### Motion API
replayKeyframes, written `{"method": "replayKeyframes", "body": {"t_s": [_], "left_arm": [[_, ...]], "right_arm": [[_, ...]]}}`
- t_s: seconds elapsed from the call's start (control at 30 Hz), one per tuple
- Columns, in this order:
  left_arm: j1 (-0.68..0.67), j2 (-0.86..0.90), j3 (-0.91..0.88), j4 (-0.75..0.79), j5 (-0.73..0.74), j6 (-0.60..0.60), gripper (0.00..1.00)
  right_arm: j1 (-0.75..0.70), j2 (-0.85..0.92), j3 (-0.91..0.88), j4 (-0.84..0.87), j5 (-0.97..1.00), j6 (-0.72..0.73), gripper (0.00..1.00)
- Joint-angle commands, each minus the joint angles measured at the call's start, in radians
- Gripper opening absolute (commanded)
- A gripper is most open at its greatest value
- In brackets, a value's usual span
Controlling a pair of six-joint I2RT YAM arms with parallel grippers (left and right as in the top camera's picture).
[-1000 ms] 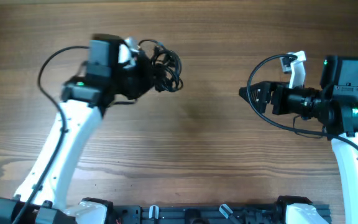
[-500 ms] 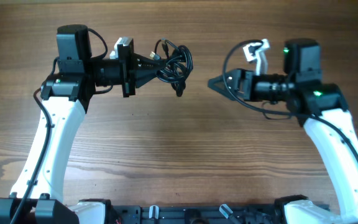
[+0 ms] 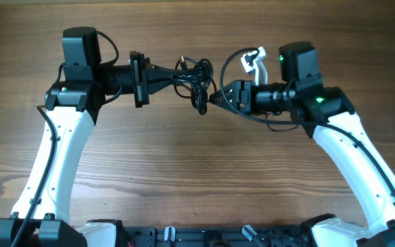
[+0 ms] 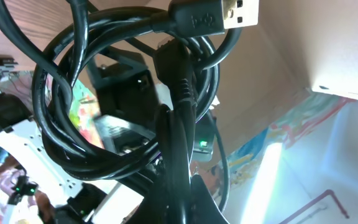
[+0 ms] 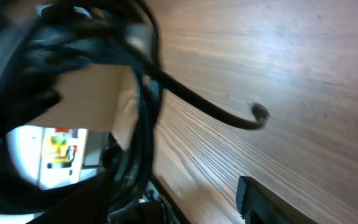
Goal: Untangle cables
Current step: 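Reach the right gripper into the held bundle and grasp a cable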
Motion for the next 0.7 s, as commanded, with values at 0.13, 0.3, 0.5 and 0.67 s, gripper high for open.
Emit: {"method": "replayKeyframes", "body": {"t_s": [0.13, 0.3, 0.5, 0.67], "left_arm": [[0.008, 0.003, 0.011, 0.007, 0.035, -0.033, 0.04], [0.008, 0.003, 0.011, 0.007, -0.001, -0.022, 0.04], [0.008, 0.003, 0.011, 0.007, -0.005, 0.044, 0.04], [0.008, 0.003, 0.011, 0.007, -0.005, 0.110, 0.04]], "right_arm": [[0.063, 0.015, 0.008, 0.003, 0.109, 0.200, 0.66], [0.064, 0.017, 0.008, 0.011, 0.042, 0.297, 0.50], [0.085, 0.064, 0.008, 0.013, 0.000, 0.305, 0.47], [0.085, 0.096, 0.008, 0.089, -0.073, 0.360, 0.47]]}}
